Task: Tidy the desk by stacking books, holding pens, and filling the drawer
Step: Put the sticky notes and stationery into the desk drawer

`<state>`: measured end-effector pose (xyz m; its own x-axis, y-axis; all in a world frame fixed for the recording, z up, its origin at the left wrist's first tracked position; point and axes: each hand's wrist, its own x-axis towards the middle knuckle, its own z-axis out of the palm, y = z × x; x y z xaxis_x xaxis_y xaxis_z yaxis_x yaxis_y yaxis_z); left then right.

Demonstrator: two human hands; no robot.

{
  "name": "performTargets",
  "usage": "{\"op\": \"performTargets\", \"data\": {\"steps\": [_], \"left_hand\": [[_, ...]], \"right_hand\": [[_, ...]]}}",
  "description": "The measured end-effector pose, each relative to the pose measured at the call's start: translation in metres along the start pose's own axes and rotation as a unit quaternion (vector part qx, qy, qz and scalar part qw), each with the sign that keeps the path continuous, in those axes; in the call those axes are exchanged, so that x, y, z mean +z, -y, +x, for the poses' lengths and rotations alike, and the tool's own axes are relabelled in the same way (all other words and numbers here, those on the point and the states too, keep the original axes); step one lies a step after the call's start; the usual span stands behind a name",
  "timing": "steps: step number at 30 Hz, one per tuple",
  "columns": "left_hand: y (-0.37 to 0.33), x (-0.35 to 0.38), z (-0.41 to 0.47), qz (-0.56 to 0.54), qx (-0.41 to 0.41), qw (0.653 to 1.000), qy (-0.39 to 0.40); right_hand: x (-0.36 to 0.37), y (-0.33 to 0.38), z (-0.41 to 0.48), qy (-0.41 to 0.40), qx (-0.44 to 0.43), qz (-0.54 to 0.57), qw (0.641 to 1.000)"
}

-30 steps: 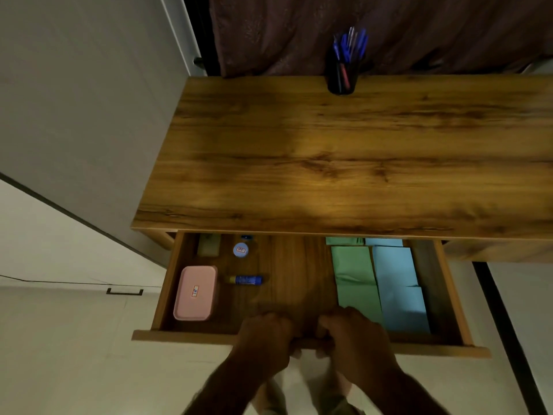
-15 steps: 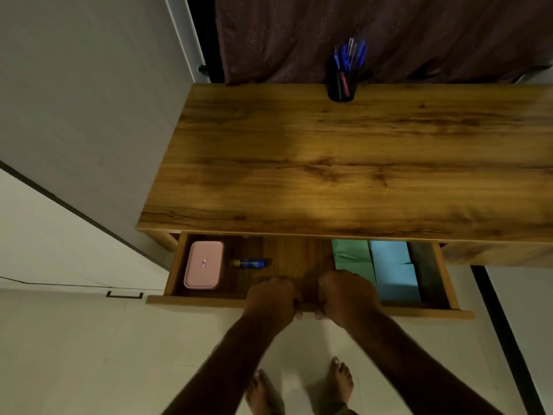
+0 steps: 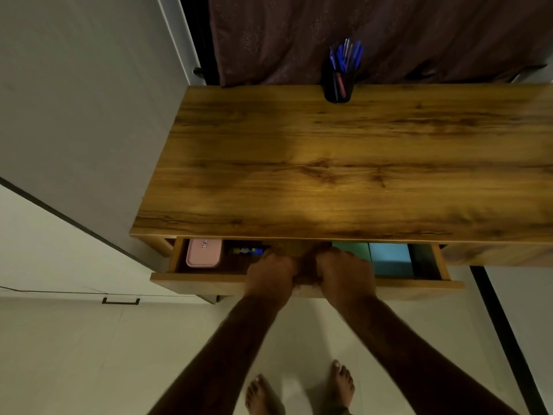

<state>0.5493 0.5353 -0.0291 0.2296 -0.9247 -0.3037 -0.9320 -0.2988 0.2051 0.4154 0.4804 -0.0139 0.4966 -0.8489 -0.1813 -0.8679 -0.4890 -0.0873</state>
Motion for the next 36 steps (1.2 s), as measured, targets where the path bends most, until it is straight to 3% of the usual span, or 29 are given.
{"op": "performTargets", "data": {"steps": [6, 11, 18, 36], "left_hand": [[0.001, -0.008, 0.017, 0.107, 0.026, 0.991, -0.070], [0.005, -0.012, 0.032, 0.123, 0.039, 0.981, -0.145], [0.004, -0.011, 0.042, 0.101, 0.030, 0.986, -0.129], [0.004, -0.008, 0.055, 0.164, 0.065, 0.977, -0.121]], "right_hand": [[0.006, -0.005, 0.017, -0.070, 0.021, -0.027, 0.997], [0.000, -0.005, 0.032, -0.096, 0.023, -0.052, 0.994], [0.007, -0.007, 0.040, -0.101, 0.004, -0.027, 0.995], [0.018, -0.011, 0.053, -0.146, -0.056, -0.054, 0.986]]}}
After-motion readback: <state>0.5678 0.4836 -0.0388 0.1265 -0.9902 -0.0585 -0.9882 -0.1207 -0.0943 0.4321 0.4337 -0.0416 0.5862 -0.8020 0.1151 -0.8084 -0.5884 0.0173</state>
